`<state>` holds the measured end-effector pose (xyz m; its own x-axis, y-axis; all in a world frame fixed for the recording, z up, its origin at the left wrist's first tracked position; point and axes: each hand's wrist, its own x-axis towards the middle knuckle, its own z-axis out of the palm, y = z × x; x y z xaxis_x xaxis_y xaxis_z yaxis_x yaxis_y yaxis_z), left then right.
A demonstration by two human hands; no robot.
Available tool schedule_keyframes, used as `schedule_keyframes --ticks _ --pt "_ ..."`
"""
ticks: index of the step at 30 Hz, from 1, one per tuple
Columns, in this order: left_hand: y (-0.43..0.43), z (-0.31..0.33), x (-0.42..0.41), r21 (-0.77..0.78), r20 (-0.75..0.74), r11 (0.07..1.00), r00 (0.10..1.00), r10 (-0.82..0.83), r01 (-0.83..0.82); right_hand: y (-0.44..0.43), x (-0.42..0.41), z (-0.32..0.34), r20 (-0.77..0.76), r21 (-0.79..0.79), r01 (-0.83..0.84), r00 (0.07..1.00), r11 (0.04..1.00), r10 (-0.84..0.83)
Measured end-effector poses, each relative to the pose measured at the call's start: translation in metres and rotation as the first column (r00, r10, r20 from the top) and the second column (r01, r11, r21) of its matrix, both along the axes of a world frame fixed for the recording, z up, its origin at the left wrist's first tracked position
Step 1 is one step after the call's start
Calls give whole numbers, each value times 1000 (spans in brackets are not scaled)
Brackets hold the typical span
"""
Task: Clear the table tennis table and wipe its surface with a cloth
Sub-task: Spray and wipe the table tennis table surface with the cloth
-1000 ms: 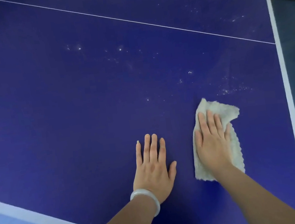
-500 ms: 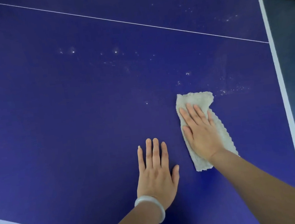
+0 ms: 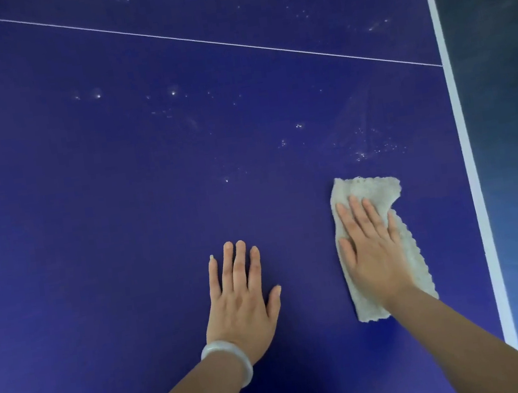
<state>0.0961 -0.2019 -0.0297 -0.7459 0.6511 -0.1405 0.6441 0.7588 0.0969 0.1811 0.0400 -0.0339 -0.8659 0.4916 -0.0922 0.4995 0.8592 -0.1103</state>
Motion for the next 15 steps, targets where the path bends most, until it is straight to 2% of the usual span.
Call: schedule_keyframes --ticks 2,4,9,13,15 --pt "1 0 1 -15 -12 1000 1000 11 -12 33 20 0 1 -12 180 984 984 -180" --pt "0 -1 2 -19 -23 1000 1000 10 -10 54 35 1 25 -9 244 969 970 -244" --pt "17 3 10 100 -62 994 997 47 -40 73 56 2 37 32 204 978 979 -205" --pt "85 6 22 146 -68 983 992 -105 114 74 69 1 5 87 189 982 978 -190" --pt "127 0 19 166 -44 984 997 -59 66 77 78 2 -23 122 185 983 975 -184"
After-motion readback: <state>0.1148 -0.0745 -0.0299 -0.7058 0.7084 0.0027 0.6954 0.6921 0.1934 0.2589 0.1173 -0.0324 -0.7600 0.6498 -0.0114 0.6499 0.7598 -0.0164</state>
